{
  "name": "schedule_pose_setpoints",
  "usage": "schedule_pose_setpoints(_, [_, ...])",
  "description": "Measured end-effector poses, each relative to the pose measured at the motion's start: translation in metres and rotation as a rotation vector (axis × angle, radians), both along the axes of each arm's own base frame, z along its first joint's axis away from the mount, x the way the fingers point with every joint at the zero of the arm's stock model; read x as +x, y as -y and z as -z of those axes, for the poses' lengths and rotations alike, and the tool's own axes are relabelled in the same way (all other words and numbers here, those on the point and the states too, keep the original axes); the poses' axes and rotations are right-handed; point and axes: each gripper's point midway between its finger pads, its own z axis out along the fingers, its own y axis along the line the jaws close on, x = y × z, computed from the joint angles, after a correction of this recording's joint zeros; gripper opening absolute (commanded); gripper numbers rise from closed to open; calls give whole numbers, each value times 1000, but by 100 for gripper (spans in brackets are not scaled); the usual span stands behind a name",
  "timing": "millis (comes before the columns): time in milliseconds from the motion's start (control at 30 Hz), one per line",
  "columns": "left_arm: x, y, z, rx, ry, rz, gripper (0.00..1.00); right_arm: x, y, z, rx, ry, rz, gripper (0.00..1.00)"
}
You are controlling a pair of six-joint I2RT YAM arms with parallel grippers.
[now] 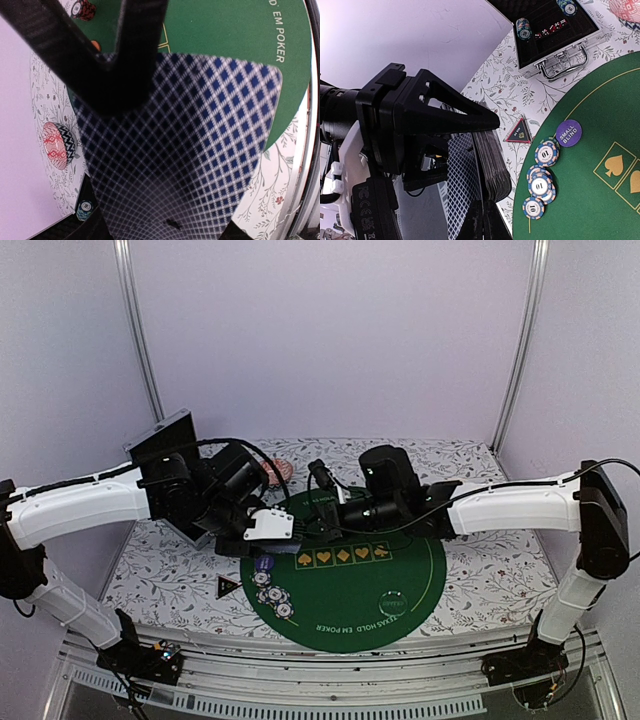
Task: Distribute texas hold em gaming equipment
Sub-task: Pick up the poker card from the face-down deck piles.
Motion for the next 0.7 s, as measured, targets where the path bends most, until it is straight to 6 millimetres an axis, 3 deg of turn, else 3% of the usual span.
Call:
schedule_pose_setpoints(467, [-1,-1,3,7,-5,0,52,0,7,3,-41,22,7,4])
schedule_pose_setpoints(700, [-1,-2,3,10,-5,-1,52,-4,16,-14,-32,60,6,2])
